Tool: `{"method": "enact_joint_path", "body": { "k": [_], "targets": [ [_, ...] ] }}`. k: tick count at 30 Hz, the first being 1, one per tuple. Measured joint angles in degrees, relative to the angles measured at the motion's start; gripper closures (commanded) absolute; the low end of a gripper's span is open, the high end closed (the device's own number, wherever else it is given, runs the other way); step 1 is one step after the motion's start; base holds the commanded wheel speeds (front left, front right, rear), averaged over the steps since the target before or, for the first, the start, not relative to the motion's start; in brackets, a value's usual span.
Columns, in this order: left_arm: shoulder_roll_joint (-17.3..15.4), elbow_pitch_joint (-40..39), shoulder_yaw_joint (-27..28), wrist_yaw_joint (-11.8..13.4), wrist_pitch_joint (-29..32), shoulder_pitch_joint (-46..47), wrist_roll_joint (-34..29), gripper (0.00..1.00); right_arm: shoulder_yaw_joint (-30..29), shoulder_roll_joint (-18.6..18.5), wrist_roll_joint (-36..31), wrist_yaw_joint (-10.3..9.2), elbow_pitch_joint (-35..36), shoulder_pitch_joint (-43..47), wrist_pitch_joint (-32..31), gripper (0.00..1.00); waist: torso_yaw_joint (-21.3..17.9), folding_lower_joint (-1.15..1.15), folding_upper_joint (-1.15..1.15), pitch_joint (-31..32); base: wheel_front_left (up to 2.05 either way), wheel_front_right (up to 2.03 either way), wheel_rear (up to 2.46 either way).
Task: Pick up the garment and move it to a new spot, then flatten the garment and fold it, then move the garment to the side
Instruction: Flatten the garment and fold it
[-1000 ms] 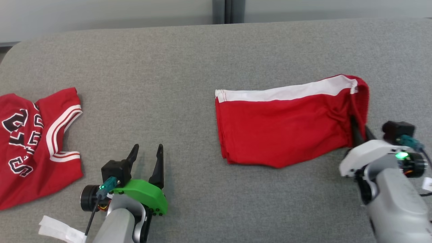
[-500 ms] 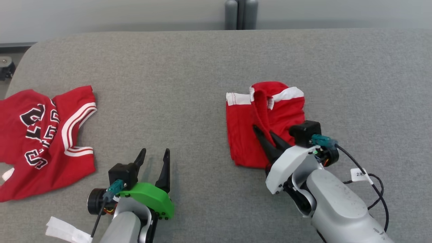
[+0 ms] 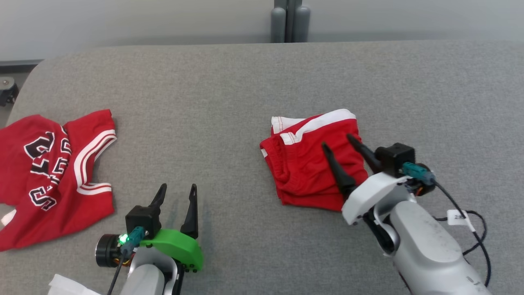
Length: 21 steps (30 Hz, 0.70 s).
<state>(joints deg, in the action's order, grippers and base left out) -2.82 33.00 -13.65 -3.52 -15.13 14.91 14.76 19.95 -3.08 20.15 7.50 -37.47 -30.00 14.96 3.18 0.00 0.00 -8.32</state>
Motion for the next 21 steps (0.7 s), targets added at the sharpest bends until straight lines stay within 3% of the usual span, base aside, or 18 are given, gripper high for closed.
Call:
{"method": "enact_joint_path", "body": {
  "k": [6,12,21],
  "targets": [
    [0.0,-4.1,2.5,0.1,0.0,-2.5,-3.8,0.00,-13.2,-0.3,-9.8,0.00,6.5,7.3,0.0,0.00,-1.9,0.00,0.00,1.1,0.00,0.00,0.00],
    [0.0,-8.8,4.1,-0.1,0.0,-6.8,-6.0,0.00,-19.1,0.2,-13.3,0.01,8.5,14.3,0.0,0.00,-3.2,0.00,0.00,3.3,0.00,0.00,0.00],
    [0.0,-12.5,2.4,0.6,0.0,-13.3,-5.3,0.00,-17.4,0.3,-10.1,0.01,7.2,20.9,0.0,0.00,-3.7,0.00,0.00,6.6,0.00,0.00,0.00]
  ]
}}
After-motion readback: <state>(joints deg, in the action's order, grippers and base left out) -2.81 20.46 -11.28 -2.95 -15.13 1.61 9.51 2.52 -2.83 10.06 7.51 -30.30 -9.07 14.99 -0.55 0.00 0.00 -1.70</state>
